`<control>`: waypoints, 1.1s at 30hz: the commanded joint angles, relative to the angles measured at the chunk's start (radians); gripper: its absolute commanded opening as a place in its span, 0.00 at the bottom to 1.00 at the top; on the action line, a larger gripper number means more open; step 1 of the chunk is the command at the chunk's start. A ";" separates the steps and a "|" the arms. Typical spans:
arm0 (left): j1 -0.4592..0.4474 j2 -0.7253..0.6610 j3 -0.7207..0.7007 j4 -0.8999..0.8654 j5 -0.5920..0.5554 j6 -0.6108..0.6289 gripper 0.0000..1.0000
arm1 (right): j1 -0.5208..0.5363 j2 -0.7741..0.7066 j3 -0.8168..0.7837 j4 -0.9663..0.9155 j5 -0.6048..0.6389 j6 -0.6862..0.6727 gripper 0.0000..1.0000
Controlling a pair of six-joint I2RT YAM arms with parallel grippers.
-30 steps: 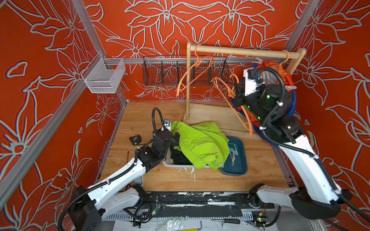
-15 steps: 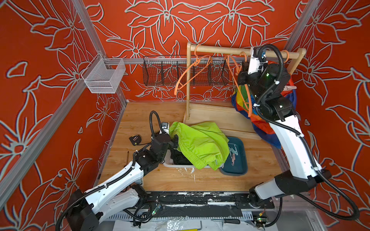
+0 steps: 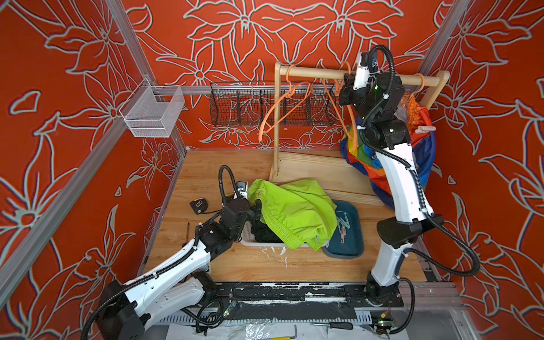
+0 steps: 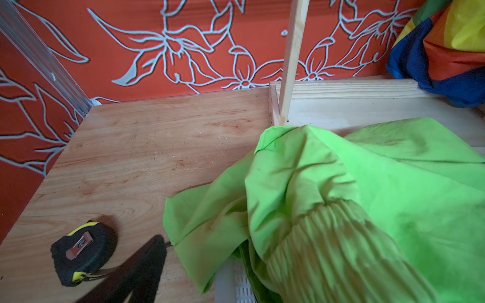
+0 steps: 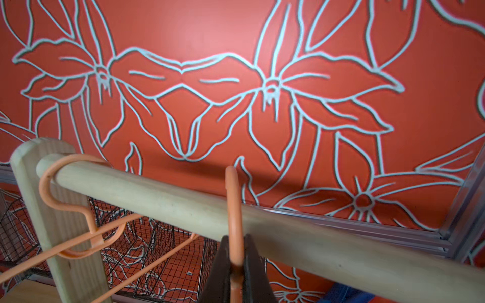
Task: Remove the clothespins securing shorts to the hanger
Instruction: Place the hanger on the clothesline.
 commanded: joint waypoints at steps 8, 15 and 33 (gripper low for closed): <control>0.003 -0.013 -0.014 0.040 -0.024 0.004 0.97 | -0.009 0.091 0.089 -0.035 -0.045 0.052 0.00; 0.004 -0.017 -0.015 0.042 -0.030 0.006 0.97 | -0.011 0.112 0.083 -0.033 -0.052 0.063 0.00; 0.004 -0.031 -0.001 0.026 -0.028 0.003 0.97 | -0.008 -0.083 -0.294 0.107 -0.075 0.064 0.28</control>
